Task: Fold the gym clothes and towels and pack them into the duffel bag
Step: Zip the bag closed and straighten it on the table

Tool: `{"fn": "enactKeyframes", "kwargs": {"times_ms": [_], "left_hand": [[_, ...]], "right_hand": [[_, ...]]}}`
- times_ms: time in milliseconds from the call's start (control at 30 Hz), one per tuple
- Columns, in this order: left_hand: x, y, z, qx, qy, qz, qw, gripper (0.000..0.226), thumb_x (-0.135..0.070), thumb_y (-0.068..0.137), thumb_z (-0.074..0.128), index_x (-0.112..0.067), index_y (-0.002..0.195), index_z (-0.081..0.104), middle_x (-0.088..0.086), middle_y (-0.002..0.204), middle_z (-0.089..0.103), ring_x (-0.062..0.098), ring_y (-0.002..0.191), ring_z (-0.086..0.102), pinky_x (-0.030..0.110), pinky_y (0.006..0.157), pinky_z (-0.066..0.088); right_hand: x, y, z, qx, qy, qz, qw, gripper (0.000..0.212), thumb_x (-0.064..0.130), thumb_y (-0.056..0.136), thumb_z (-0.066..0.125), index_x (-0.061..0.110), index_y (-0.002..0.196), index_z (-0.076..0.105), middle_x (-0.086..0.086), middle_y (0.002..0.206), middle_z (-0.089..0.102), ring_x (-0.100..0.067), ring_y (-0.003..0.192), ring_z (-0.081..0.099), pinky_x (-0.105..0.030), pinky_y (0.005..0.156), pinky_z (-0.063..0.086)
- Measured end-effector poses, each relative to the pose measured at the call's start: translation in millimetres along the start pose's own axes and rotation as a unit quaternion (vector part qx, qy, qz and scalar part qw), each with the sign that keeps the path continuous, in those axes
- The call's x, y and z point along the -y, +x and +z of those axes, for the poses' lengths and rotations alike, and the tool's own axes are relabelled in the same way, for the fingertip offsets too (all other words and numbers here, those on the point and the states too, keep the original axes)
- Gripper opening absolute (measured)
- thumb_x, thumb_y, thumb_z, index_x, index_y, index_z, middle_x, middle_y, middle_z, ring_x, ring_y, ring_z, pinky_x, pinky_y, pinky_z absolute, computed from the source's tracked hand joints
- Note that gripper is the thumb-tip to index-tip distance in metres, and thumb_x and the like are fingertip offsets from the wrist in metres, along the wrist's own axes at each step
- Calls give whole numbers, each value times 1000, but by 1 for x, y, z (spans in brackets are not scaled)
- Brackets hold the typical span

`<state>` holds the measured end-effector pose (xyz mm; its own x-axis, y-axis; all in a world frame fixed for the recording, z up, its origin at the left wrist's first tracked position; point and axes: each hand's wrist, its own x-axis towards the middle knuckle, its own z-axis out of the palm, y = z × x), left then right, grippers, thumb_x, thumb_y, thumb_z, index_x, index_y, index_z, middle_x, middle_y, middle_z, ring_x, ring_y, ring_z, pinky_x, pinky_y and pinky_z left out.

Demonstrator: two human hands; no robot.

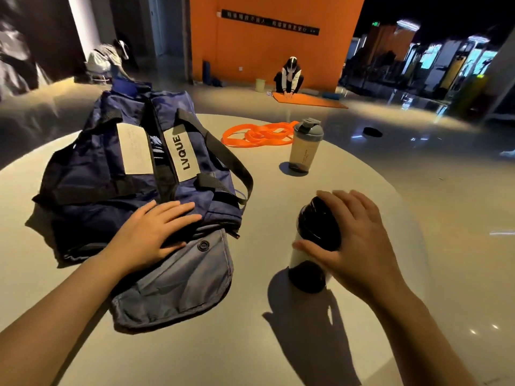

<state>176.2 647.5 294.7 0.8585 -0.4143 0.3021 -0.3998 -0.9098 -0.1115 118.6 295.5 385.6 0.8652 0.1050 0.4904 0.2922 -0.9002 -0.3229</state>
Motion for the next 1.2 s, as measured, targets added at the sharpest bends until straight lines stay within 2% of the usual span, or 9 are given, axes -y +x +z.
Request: {"fn": "enactKeyframes", "kwargs": {"times_ms": [67, 133, 233, 433, 600, 733, 867, 1033, 1200], "left_hand": [[7, 0, 6, -6, -13, -19, 1000, 87, -22, 60, 89, -23, 138, 51, 0, 142, 50, 25, 122, 55, 49, 100, 41], [7, 2, 7, -34, -31, -30, 999, 81, -15, 62, 86, -20, 136, 54, 2, 139, 54, 26, 118, 59, 48, 98, 43], [-3, 7, -2, -130, -61, -43, 989, 45, -42, 90, 48, -20, 126, 62, 2, 126, 64, 23, 108, 65, 41, 85, 53], [-23, 18, -36, -205, -79, -39, 975, 55, -54, 96, 28, -22, 119, 68, 1, 96, 75, 23, 74, 71, 24, 44, 41], [-43, 43, -78, -254, -12, 70, 965, 56, -45, 102, 24, -15, 115, 70, 6, 86, 75, 27, 64, 70, 28, 41, 46], [-70, 68, -112, -272, -15, 98, 957, 46, -42, 100, 31, -16, 112, 68, 11, 78, 72, 32, 58, 66, 31, 40, 43], [-103, 87, -130, -282, -93, 85, 951, 43, -40, 97, 35, -18, 113, 68, 11, 84, 73, 35, 65, 68, 40, 53, 54], [-145, 97, -129, -273, -162, 94, 944, 44, -41, 95, 38, -15, 108, 70, 10, 79, 72, 31, 63, 65, 30, 52, 45], [-153, 100, -133, -261, -208, 47, 942, 29, -32, 96, 51, -14, 109, 70, 4, 72, 67, 19, 55, 53, 11, 52, 24]], "right_hand": [[3, 1, 5, 22, -15, 3, 1000, 88, 69, 66, 54, 26, 142, 41, 0, 144, 44, -27, 136, 30, -45, 107, 34], [3, 1, 6, 12, -17, -3, 1000, 87, 65, 66, 57, 25, 142, 41, 0, 142, 45, -27, 133, 31, -42, 105, 35], [1, 1, 5, 26, -42, -18, 999, 88, 58, 65, 59, 25, 144, 36, 1, 142, 43, -26, 134, 27, -41, 104, 36], [-12, -6, -1, -78, 69, -9, 995, 81, 53, 63, 70, 19, 134, 49, -5, 127, 57, -23, 112, 50, -37, 89, 46], [4, -16, -1, -105, 339, 133, 926, 79, 52, 57, 71, 38, 128, 40, 23, 121, 46, -2, 102, 49, -22, 86, 46], [18, -31, 18, -134, 367, 157, 907, 74, 53, 56, 77, 40, 122, 44, 28, 112, 44, 18, 101, 45, -5, 80, 39], [28, -34, 37, -166, 240, 131, 947, 80, 45, 60, 86, 28, 125, 42, 15, 119, 39, -2, 109, 42, -13, 91, 38], [36, -36, 64, -184, 152, 141, 961, 85, 32, 63, 86, 23, 126, 30, 0, 128, 39, -21, 118, 38, -57, 98, 42], [29, -61, 70, -108, 255, 142, 950, 79, 25, 77, 77, 27, 137, 26, 4, 141, 36, -15, 132, 37, -34, 110, 38]]}}
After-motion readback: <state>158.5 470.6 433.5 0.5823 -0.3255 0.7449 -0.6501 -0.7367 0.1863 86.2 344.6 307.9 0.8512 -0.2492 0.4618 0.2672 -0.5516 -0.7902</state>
